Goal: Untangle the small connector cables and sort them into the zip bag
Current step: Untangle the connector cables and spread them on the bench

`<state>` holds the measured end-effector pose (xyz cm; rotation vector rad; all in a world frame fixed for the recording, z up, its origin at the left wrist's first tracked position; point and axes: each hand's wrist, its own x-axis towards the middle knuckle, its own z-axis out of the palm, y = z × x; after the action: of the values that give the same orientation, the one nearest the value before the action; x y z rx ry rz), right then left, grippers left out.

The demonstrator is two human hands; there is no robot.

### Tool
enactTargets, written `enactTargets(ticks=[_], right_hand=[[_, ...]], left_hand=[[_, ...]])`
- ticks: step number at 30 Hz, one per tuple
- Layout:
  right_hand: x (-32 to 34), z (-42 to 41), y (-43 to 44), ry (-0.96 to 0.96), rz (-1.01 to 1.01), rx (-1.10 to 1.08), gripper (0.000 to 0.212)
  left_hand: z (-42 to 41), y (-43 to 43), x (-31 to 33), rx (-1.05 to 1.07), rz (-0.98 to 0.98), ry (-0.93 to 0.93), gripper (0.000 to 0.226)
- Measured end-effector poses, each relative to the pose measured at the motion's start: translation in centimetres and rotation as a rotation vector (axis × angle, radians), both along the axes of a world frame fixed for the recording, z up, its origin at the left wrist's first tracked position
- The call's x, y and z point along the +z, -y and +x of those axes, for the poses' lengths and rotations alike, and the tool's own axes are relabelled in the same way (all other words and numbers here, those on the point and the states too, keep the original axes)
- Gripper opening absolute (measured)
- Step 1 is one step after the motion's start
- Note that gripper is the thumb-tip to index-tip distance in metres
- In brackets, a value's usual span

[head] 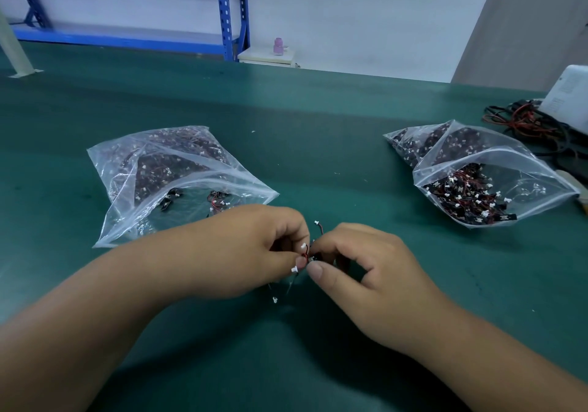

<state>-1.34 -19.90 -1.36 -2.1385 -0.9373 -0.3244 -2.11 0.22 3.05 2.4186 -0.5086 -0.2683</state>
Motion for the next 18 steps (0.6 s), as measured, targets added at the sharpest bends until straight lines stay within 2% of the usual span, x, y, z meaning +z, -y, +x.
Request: enactTargets(ticks=[3, 6, 11, 15, 18], right_hand=[[-0.4, 0.1, -0.3, -0.019, 0.041, -0.027, 0.011], [-0.6, 0.2, -0.4, -0.04, 0.093, -0.065, 0.011], [-0.4, 0.6, -0.1, -0.04, 0.137, -0.125, 0.013], [0.1, 1.9, 1.5, -0.046, 0.239, -0.199, 0.016], [-0.1, 3.4, 2.8, -0.09, 0.252, -0.342, 0.018]], left_hand=[[0.0, 0.1, -0.3, 0.004, 0.0, 0.029, 0.01], [0.2, 0.2, -0.5, 0.008, -0.049, 0.034, 0.007], [0.3, 0.3, -0.7, 0.001, -0.132, -0.04, 0.026], [0.7, -0.4, -0.7, 0.086, -0.101, 0.001, 0.027], [1.0, -1.1, -0.4, 0.166, -0.028, 0.082, 0.024]])
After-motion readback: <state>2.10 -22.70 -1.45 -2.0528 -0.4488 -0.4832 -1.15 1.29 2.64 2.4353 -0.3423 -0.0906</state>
